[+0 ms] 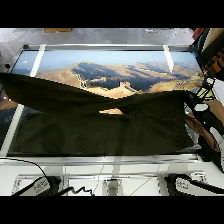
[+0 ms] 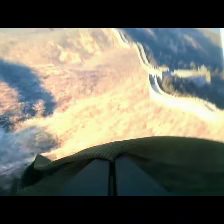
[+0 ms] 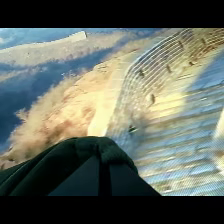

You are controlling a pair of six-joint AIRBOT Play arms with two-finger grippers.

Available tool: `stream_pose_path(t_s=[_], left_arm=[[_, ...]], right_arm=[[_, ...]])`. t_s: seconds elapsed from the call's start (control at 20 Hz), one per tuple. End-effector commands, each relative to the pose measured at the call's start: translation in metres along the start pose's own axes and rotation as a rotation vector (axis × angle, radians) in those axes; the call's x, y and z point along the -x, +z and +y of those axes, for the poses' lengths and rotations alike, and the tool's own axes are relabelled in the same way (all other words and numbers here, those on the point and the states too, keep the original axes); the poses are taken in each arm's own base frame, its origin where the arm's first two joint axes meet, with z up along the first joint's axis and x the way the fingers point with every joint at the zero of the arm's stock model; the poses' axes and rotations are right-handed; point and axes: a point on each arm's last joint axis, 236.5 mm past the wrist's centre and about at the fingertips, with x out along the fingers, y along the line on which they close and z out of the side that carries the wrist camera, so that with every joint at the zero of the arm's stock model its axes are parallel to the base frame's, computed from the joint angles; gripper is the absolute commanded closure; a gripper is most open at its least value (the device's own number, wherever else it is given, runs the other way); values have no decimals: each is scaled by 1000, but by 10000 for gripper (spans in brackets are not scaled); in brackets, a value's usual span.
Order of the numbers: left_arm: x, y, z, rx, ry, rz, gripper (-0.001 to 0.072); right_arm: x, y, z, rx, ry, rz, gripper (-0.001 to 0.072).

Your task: Fold the clothes and pants, and hang the long-sleeved shirts on hangers.

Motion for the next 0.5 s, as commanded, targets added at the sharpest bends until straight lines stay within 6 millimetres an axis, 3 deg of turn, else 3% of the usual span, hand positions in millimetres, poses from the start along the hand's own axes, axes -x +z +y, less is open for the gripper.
stream_pose_path(t_s=[0.0,0.1,0.2,0.3,0.45], left_arm=[[37,6,8,180,102,-59,692],[30,0,15,261,118,-39,691],[9,-16,24,297,110,19,691],[-26,-36,40,344,110,66,691],[-88,-50,71,420,117,66,691]], right_arm=[[0,0,0,0,-1,0,689],[0,0,0,0,-1,0,689],[0,-1,0,0,1,2,689],[0,0,0,0,1,2,689],[0,0,0,2,0,1,689]])
